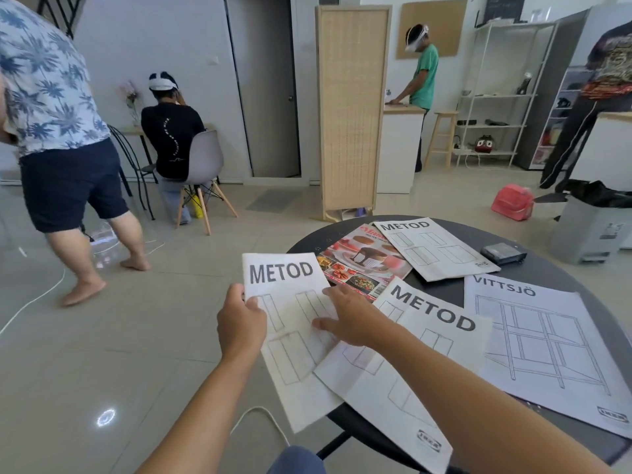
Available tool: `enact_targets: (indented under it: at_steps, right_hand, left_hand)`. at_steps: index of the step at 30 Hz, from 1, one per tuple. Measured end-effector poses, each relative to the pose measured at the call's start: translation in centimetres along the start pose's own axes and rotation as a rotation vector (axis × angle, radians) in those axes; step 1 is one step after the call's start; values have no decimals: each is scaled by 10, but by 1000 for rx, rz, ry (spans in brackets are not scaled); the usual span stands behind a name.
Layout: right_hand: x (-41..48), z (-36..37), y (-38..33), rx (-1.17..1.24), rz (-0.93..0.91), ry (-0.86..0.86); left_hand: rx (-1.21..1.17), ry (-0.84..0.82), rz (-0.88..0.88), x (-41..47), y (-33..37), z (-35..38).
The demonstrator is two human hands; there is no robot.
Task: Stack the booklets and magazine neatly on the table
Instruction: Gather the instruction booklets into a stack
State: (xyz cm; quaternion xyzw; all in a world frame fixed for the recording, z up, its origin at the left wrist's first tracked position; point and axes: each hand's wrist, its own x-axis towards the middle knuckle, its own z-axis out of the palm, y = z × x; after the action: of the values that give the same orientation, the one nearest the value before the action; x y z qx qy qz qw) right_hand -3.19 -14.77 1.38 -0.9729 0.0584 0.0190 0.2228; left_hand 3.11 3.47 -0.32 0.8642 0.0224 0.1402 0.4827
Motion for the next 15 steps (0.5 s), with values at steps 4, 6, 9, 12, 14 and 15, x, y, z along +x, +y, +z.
enact_targets:
  at_steps: [4,6,9,12,14,15]
  right_hand:
    - [2,-14,3,82,27,32]
    - [5,-21,2,101,42,39]
    - [9,-30,-2,130,56,64]
    - [12,-41,-8,196,46,108]
    - [13,-51,-12,269,38,149]
    - [14,-57,-13,315,38,174]
  left_hand:
    - [-36,130,64,19,18,-16]
    - [-80,175,90,27,28,-24]
    - [-136,245,131,37,44,-34]
    - [-183,300,220,46,59,-44]
    - [-227,318,275,54,68,-49]
    - [-251,317,294,58,72,-52]
